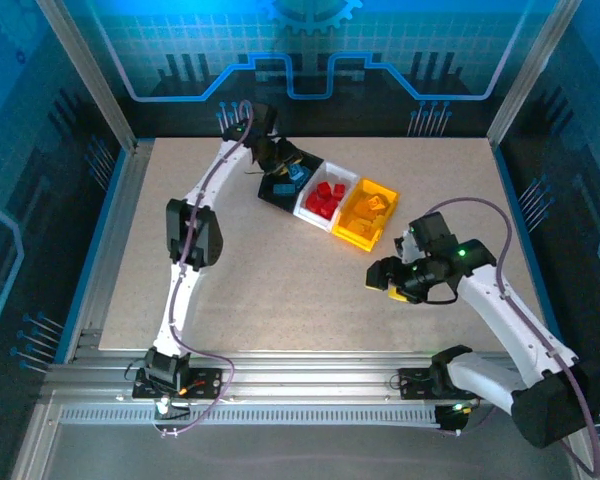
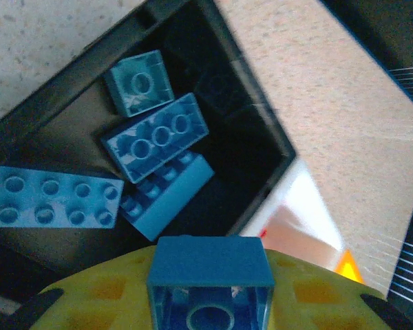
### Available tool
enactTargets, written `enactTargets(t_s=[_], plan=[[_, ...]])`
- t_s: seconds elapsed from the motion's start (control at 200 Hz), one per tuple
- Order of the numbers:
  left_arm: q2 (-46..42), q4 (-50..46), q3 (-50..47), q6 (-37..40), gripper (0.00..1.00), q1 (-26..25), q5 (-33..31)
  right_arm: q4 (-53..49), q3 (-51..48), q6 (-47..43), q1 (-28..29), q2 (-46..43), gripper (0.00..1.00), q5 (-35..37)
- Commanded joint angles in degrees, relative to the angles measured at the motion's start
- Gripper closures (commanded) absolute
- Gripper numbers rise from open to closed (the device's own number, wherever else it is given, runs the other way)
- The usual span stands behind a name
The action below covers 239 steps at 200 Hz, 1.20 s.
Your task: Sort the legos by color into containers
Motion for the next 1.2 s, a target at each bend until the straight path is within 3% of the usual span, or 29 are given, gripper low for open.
enactTargets(t_s=[0.0, 0.18, 0.365, 0.67, 0.76, 0.905, 1.055, 1.191], plan=[[2.7, 1.5, 1.7, -4.4, 0.61, 0.8, 2.1, -3.9, 1.9, 0.0, -0.7, -2.7, 0.32, 1.9], [3.4, 2.9, 1.9, -4.7, 0.43, 1.0, 2.3, -7.2, 0.2, 1.6, -0.7, -7.4, 0.31, 3.5], [-0.8, 0.8, -1.3, 0.3, 0.32, 1.1, 2.3, -8.1, -1.4, 2.3, -0.8, -10.0, 0.30, 4.4], [-19.6, 0.7, -18.0, 7.2, 0.17, 0.3, -2.4, 1.0, -6.3, 0.7, -1.6, -9.6, 0.29, 4.7], [-25.1, 0.2, -23.1, 8.9, 0.02, 0.1, -4.2, 5.1, -6.1, -1.7, -2.5, -8.0, 0.28, 5.7], [-35.8, 1.8, -35.1, 9.8, 0.01, -0.4, -7.6, 13.4, -5.4, -7.4, -2.8, -5.2, 0.26, 9.8], [-49.0, 3.3, -50.3, 9.6, 0.01, -0.5, -12.9, 21.6, -6.0, -19.8, -2.5, -2.6, 0.24, 11.9], [-58.6, 2.0, -61.3, 9.1, 0.01, -0.2, -21.6, 23.9, -4.0, -30.5, -0.3, 1.3, 0.18, 21.2]])
